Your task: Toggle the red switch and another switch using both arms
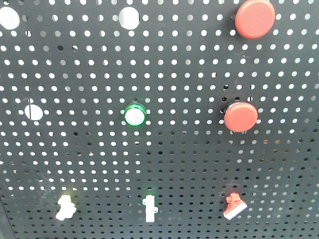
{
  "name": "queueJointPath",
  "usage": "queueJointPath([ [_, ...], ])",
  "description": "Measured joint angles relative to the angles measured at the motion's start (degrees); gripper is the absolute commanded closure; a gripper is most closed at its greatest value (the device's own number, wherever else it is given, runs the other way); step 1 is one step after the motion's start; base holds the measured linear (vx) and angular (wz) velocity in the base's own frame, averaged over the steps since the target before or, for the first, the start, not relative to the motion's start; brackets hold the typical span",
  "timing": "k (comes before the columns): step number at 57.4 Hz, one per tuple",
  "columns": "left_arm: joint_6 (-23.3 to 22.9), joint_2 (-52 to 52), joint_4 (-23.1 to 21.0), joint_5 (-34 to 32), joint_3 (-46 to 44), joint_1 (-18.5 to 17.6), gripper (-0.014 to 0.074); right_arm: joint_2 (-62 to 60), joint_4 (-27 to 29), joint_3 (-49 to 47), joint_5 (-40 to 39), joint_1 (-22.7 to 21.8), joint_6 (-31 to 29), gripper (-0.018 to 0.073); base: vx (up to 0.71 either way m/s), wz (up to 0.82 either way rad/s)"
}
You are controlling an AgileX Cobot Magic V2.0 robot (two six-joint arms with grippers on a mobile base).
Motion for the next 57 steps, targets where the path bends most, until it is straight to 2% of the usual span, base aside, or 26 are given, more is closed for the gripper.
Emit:
queueJointPath([
  [5, 0.0, 0.0, 0.0, 0.0, 0.0, 0.0, 0.0594, 0.0, 0.81, 5.52, -5.62, -7.64, 0.9, 0.0566, 0.0, 0.0],
  [11, 0.0, 0.0, 0.0, 0.0, 0.0, 0.0, 0.0594, 0.0, 1.28, 11.46, -13.71, -18.82, 5.23, 0.0566, 0.0, 0.0],
  [16, 0.0, 0.0, 0.0, 0.0, 0.0, 0.0, 0.0594, -0.2, 1.04, 13.35, -17.65, -25.22, 8.6, 0.0566, 0.0, 0.0],
  [20, 0.0, 0.0, 0.0, -0.05, 0.0, 0.0, 0.0594, -1.09, 0.66, 13.48, -17.89, -28.37, 9.8, 0.0566, 0.0, 0.0],
  [27, 0.0, 0.0, 0.0, -0.05, 0.0, 0.0, 0.0594, -4.63, 0.44, 13.54, -17.01, -30.17, 9.22, 0.0566, 0.0, 0.0],
  [36, -0.02, 0.0, 0.0, -0.05, 0.0, 0.0, 0.0594, -10.73, 0.27, 13.61, -14.94, -30.37, 6.02, 0.0566, 0.0, 0.0],
  [57, -0.02, 0.0, 0.0, 0.01, 0.0, 0.0, 0.0594, -11.79, 0.27, 13.61, -14.5, -30.37, 5.15, 0.0566, 0.0, 0.0],
])
